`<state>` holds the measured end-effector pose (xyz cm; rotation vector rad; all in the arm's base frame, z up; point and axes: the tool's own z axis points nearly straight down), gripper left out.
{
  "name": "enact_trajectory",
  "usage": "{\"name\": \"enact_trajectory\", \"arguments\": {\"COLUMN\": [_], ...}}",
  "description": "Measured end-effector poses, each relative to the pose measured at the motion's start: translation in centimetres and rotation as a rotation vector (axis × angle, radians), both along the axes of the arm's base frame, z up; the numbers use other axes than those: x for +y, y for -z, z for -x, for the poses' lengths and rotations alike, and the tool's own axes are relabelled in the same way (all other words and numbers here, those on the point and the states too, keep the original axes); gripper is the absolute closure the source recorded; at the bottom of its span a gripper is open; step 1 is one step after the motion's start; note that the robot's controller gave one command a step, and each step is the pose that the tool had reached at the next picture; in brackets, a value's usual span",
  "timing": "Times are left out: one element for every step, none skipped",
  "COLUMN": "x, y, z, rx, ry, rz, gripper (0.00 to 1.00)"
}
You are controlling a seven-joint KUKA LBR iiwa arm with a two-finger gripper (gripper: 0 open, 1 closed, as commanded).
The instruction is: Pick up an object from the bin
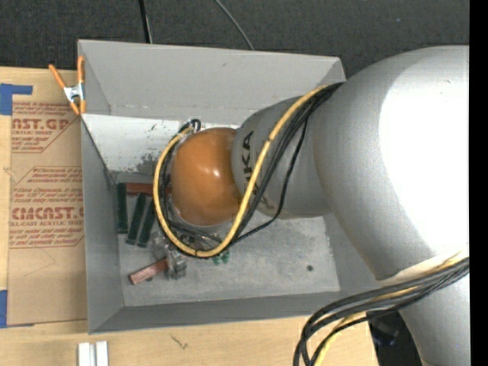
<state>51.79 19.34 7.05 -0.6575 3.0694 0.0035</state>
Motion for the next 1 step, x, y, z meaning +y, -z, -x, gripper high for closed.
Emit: {"name": "enact_trajectory", "arguments": {"x": [0.00], "y": [0.00], "z": [0.00], "rx": [0.000], "ry": [0.000], "rz": [0.000], "gripper": [1.00]}}
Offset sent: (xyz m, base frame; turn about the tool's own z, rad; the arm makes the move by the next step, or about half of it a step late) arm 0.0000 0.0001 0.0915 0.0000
